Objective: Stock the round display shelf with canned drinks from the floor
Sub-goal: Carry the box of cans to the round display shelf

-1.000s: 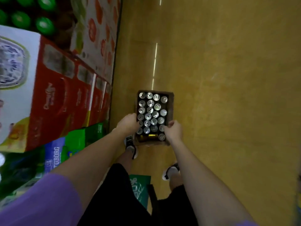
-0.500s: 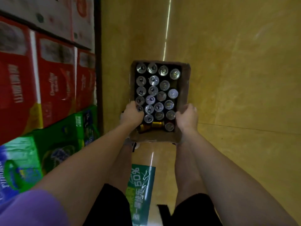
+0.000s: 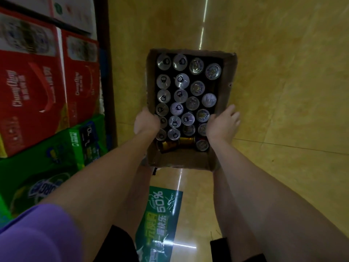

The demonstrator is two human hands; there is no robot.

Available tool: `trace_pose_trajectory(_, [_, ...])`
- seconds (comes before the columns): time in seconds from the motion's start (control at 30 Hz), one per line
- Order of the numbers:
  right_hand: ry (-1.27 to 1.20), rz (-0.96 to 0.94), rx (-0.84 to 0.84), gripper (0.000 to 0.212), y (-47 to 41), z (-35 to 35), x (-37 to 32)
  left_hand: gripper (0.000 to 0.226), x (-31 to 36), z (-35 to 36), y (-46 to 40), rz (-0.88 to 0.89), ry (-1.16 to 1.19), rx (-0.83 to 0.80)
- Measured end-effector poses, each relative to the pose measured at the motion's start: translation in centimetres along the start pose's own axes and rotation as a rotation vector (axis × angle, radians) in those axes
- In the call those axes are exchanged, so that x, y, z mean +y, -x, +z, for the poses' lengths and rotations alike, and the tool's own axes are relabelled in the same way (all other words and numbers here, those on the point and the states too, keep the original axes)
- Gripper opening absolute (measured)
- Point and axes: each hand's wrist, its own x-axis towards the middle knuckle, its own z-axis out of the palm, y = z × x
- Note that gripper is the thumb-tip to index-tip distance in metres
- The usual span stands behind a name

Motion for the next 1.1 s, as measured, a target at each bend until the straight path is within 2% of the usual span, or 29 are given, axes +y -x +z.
trace_pose_trajectory(0.13, [0.014,-0.032,-0.011,0.038,-1.3,1.0,-0.4,0.039,0.7,0.1,-1.9,-0.078,0.031,-0.066])
trace_pose_trajectory(0.27, [-0.025,-0.078,-0.069,0.033,-3.2,1.1,0.4,0.035,-0.5,0.3,-4.4,-0.126,0.168,-0.158])
trace_pose_trajectory(0.33, [-0.073,-0.025,-0.124,0.032,-4.0,1.7,1.1,0.033,-1.3,0.6,-5.1,-0.163,0.269,-0.187])
trace_pose_trajectory(0.4, [-0.077,0.066,-0.183,0.04,-4.6,2.2,1.6,0.031,-1.7,1.1,-5.3,-0.161,0.324,-0.199])
trace_pose_trajectory(0.5, [-0.022,0.168,-0.257,0.054,-5.2,2.4,2.2,0.04,-1.7,1.5,-5.1,-0.061,0.142,-0.184])
trace_pose_trajectory(0.6, [0.006,0.181,-0.304,0.054,-5.0,2.6,2.7,0.056,-1.9,0.8,-4.4,0.014,-0.202,-0.181])
trace_pose_trajectory(0.67, [0.003,0.168,-0.302,0.054,-4.7,2.6,3.2,0.059,-1.9,0.4,-4.4,0.05,-0.33,-0.207])
trace_pose_trajectory(0.9, [0.044,-0.061,-0.303,0.036,-3.0,0.7,3.6,0.052,-1.9,-0.9,-3.5,0.098,-0.407,-0.243])
trace_pose_trajectory(1.0, [0.057,-0.08,-0.342,0.029,-1.8,-1.2,3.4,0.05,-1.7,-2.7,-2.0,0.088,-0.377,-0.262])
trace_pose_trajectory(1.1, [0.081,-0.035,-0.472,0.033,-0.5,-5.3,2.4,0.046,-0.7,-5.9,1.0,0.095,-0.308,-0.298])
